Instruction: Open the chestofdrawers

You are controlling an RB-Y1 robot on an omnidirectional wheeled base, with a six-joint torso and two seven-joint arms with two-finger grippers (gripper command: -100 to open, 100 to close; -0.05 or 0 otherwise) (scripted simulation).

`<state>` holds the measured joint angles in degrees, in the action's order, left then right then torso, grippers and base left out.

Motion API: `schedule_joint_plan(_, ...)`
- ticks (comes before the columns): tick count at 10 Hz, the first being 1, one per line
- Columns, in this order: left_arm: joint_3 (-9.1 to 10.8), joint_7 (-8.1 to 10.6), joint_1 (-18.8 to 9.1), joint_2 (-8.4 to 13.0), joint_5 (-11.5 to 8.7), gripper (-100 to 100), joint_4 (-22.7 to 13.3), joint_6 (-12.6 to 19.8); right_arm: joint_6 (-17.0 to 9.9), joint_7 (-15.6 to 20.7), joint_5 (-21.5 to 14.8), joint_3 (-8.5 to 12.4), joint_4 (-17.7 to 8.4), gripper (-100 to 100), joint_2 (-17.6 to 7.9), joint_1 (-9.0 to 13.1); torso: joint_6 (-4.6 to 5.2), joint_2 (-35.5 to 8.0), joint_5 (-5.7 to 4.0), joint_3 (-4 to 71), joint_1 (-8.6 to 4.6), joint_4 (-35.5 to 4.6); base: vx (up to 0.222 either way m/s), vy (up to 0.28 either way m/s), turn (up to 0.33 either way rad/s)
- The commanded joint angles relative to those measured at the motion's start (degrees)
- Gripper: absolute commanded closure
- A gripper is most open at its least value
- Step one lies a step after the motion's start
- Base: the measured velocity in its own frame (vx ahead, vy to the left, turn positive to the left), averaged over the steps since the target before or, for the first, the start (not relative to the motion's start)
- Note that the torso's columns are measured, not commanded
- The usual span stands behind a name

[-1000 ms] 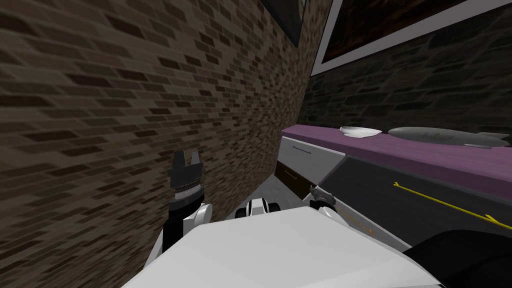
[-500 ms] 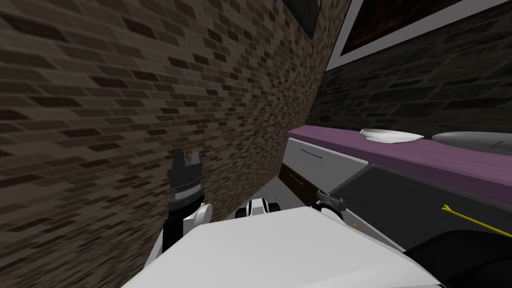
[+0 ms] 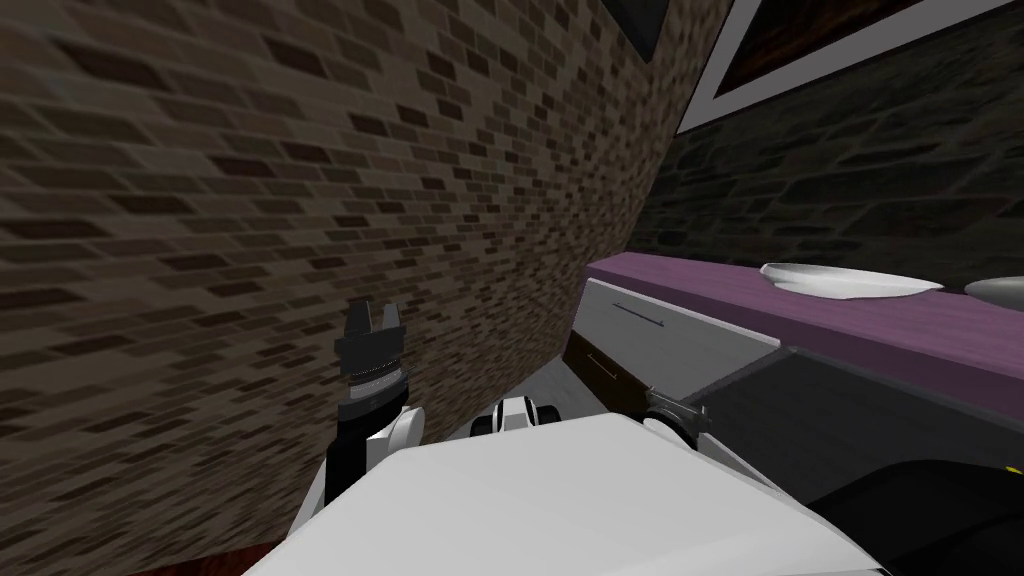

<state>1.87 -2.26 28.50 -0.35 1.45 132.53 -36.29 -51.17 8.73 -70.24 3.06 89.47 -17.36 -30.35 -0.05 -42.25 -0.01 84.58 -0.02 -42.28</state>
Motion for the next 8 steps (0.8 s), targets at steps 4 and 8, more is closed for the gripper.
schedule_joint_plan(4,0.01,0.0,0.0,0.0,0.0,0,0.0,0.0,-9.1,-1.3,-5.7,-0.5,-5.6,-100,-0.9,1.3,0.08,-0.1,0.02,-0.1,0.05,0.0,0.045,-0.01,0.153)
schedule_joint_plan(8,0.01,0.0,0.0,0.0,0.0,0,0.0,0.0,-14.5,-1.6,-7.6,-0.7,-7.7,-100,-1.3,1.8,0.07,0.0,0.0,0.0,0.02,0.0,0.041,-0.017,0.12)
